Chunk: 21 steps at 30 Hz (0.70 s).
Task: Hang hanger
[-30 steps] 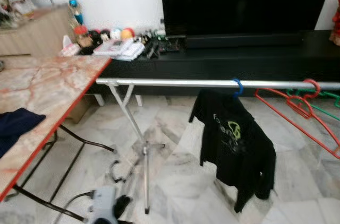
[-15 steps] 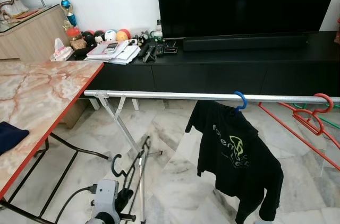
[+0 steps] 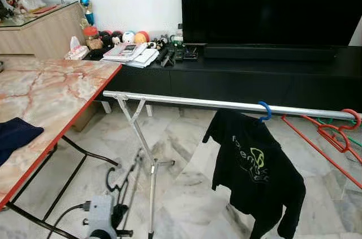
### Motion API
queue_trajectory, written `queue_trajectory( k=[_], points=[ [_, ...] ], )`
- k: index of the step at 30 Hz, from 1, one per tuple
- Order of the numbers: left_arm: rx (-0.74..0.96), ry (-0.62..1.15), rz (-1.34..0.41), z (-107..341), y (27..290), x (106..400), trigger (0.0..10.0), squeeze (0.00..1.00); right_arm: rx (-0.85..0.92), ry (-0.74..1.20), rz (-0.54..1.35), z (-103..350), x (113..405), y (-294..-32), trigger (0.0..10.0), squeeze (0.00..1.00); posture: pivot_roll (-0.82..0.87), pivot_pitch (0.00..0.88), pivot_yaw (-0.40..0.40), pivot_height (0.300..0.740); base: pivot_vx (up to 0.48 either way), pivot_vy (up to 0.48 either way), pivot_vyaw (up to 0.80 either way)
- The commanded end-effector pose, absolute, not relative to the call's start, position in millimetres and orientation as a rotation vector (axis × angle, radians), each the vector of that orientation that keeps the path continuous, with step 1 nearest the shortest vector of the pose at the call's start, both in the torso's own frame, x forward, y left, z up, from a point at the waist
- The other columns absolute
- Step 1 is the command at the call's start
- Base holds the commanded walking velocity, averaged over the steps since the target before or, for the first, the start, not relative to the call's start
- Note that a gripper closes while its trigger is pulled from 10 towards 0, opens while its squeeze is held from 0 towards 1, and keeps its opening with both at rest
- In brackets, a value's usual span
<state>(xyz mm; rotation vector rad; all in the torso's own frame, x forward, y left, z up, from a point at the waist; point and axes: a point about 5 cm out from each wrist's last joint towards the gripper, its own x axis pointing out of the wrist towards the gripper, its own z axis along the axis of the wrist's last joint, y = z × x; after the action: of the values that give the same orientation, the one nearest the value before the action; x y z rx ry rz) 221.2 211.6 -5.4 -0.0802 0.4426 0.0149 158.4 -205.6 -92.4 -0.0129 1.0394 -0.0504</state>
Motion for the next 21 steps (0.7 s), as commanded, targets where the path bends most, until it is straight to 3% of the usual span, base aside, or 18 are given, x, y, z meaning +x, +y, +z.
queue_trajectory(
  k=[1,8,14,21],
  points=[
    [-0.087,0.433,0.059,-4.8,218.4,221.1,10.0,0.00,-0.024,1.043,-0.041,-92.7,157.6,-206.1,10.0,0.00,-0.02,0.000,0.028,0.740,0.000,0.000,0.00],
    [-0.092,0.436,0.128,-8.9,233.3,209.4,10.0,0.00,-0.045,1.048,-0.053,-91.7,156.5,-214.2,10.0,0.00,-0.01,0.000,-0.001,0.740,0.000,0.000,0.00],
    [-0.098,0.439,0.127,-12.2,227.0,207.9,10.0,0.00,-0.053,1.047,-0.051,-91.1,157.0,-216.1,10.0,0.00,-0.01,0.000,-0.004,0.740,0.000,0.000,0.00],
    [-0.097,0.428,0.106,-10.5,223.2,214.3,10.0,0.00,-0.056,1.046,-0.047,-91.6,156.2,-215.0,10.0,0.00,-0.01,0.000,0.010,0.740,0.000,-0.301,0.00]
  ],
)
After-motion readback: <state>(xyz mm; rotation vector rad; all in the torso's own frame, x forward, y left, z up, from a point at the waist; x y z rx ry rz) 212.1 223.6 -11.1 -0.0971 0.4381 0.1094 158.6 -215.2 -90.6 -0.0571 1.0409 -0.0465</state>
